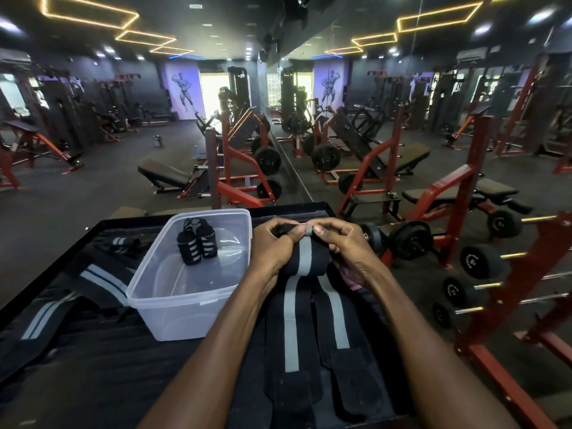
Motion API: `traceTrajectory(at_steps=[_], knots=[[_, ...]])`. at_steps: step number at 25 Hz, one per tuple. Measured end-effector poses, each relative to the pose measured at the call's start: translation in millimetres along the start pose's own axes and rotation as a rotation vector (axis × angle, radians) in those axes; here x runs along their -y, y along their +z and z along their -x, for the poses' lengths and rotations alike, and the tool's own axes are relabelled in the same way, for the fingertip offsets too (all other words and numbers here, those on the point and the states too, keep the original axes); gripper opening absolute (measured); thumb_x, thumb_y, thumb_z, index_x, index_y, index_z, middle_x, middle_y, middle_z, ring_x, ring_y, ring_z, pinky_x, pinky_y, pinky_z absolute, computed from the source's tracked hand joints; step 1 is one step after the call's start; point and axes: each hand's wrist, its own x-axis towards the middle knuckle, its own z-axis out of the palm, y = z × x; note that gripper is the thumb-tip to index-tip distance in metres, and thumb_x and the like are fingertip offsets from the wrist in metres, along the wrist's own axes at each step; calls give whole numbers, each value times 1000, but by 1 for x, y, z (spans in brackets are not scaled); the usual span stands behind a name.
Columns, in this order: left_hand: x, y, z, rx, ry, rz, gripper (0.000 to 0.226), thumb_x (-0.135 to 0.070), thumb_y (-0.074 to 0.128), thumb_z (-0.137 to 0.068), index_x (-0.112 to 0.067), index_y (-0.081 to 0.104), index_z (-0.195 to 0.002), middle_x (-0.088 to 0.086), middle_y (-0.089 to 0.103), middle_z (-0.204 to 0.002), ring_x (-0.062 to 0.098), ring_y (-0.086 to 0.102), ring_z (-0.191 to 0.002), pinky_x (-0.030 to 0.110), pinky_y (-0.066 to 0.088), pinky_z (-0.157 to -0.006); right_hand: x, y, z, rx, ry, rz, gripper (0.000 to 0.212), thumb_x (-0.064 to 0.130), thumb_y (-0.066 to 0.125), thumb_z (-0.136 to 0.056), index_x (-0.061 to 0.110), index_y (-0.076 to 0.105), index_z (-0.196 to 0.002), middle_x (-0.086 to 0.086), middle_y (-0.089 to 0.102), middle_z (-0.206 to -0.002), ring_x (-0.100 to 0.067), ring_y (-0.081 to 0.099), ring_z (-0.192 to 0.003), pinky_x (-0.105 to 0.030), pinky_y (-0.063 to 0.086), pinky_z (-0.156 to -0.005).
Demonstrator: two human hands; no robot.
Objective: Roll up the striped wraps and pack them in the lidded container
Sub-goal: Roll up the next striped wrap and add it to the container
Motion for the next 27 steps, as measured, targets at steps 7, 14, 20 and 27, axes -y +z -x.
traceTrajectory(at_steps=[7, 14, 20, 27], knots=[[0, -2, 0, 43, -11, -8, 10, -28, 79, -83, -19, 75, -80, -4, 75, -87, 9, 69, -86, 20, 52, -76, -6, 1, -5, -73, -155, 133, 19, -8, 67, -83, 4, 76, -95, -18, 75, -103, -34, 69, -106, -45, 51, -101], [-4, -4, 1, -5, 93, -37, 10, -6, 78, -81, -14, 74, -86, -4, 73, -88, 8, 67, -86, 19, 52, -80, -7, 5, -3, -36, 23, 43, 17, 17, 66, -93, 8, 75, -104, -11, 76, -97, -25, 71, -91, -36, 56, -78], [-3, -5, -4, -26, 11, -24, 19, -27, 80, -82, -15, 74, -95, -3, 74, -98, 12, 69, -96, 30, 55, -91, -12, 4, -8, -83, -145, 44, 20, -4, 66, -86, 3, 74, -103, -24, 72, -111, -40, 66, -110, -50, 49, -103], [-5, -13, -6, -80, 152, -151, 10, -18, 78, -82, -27, 75, -81, -7, 76, -87, 10, 71, -90, 35, 56, -91, -7, 15, -4, -19, -10, -56, 23, 9, 57, -97, -3, 68, -114, -9, 77, -90, -14, 72, -79, -26, 56, -70]])
